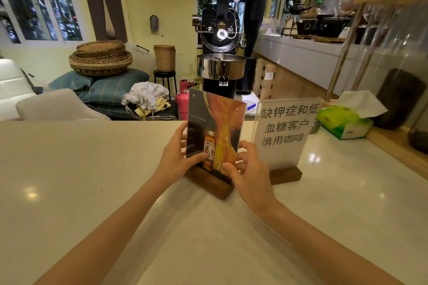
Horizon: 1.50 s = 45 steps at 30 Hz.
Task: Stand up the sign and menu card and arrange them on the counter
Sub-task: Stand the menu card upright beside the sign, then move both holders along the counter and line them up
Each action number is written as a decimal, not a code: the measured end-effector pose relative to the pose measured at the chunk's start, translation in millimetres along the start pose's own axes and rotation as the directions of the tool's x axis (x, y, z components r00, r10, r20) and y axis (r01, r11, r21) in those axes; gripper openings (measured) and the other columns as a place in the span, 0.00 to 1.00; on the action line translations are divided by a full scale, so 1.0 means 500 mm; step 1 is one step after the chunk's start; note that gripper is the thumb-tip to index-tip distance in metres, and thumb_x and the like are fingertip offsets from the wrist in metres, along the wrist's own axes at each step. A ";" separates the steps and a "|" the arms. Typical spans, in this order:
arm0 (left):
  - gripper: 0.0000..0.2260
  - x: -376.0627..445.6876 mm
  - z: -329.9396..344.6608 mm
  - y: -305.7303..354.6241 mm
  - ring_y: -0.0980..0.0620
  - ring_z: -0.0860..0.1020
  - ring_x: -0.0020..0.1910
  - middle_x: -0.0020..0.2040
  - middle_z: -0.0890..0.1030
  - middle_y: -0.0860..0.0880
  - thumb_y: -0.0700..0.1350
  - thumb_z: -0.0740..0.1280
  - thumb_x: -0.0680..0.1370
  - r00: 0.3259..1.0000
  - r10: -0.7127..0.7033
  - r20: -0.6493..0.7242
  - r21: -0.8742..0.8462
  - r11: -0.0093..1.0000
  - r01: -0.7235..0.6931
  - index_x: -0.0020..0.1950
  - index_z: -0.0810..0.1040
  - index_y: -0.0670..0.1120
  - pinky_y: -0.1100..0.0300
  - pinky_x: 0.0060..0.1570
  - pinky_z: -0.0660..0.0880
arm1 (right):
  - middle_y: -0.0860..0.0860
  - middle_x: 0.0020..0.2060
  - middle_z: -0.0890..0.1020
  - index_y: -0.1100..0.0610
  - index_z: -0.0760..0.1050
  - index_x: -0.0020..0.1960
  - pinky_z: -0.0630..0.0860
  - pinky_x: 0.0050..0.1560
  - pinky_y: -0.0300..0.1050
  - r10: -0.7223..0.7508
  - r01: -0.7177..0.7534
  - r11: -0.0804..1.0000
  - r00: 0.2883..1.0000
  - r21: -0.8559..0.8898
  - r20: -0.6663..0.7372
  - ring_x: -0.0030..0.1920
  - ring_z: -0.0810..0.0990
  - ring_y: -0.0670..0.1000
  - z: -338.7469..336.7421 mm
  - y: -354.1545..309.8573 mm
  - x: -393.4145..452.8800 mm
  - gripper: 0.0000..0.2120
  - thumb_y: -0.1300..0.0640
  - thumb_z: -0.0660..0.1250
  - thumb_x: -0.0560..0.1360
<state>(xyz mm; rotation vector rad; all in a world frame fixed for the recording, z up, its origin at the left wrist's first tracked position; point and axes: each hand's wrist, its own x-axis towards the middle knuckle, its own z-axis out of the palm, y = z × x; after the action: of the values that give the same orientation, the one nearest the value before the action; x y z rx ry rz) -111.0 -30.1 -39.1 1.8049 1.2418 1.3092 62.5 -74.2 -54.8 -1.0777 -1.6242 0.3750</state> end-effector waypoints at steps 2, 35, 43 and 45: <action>0.36 -0.005 0.005 -0.007 0.53 0.74 0.55 0.57 0.72 0.52 0.44 0.74 0.66 1.000 -0.001 -0.013 0.007 1.000 0.001 0.68 0.58 0.55 0.70 0.45 0.72 | 0.46 0.40 0.77 0.52 0.66 0.55 0.71 0.33 0.20 -0.050 0.050 0.999 0.999 -0.023 -0.004 0.32 0.77 0.35 0.000 0.002 -0.004 0.19 0.60 0.70 0.70; 0.60 -0.070 0.087 0.029 0.46 0.51 0.73 0.74 0.49 0.48 0.67 0.73 0.47 0.988 -0.058 -0.142 0.172 0.982 0.082 0.68 0.39 0.60 0.42 0.71 0.57 | 0.49 0.55 0.75 0.55 0.68 0.62 0.69 0.55 0.45 0.516 -0.510 0.847 0.856 0.148 -0.004 0.56 0.73 0.49 -0.269 0.085 0.059 0.23 0.61 0.70 0.70; 0.60 -0.065 0.094 0.026 0.49 0.57 0.68 0.70 0.54 0.47 0.66 0.73 0.47 0.988 -0.023 -0.152 0.158 0.986 0.048 0.69 0.40 0.60 0.57 0.63 0.59 | 0.40 0.45 0.82 0.46 0.76 0.50 0.79 0.38 0.36 0.455 -0.495 0.857 0.858 0.145 0.238 0.48 0.80 0.44 -0.295 0.096 0.109 0.16 0.63 0.70 0.69; 0.59 -0.061 0.097 0.027 0.49 0.58 0.68 0.70 0.55 0.47 0.67 0.73 0.47 0.988 -0.012 -0.156 0.164 0.986 0.038 0.69 0.41 0.60 0.57 0.62 0.59 | 0.37 0.42 0.83 0.44 0.77 0.48 0.80 0.35 0.34 0.443 -0.489 0.864 0.852 0.122 0.278 0.45 0.81 0.41 -0.308 0.096 0.114 0.15 0.63 0.69 0.69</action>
<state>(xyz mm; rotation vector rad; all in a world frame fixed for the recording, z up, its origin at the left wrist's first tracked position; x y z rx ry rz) -63.5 -60.4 -56.5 1.8220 1.4922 1.3899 222.1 -46.2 -0.6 -1.3163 -1.4792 1.0017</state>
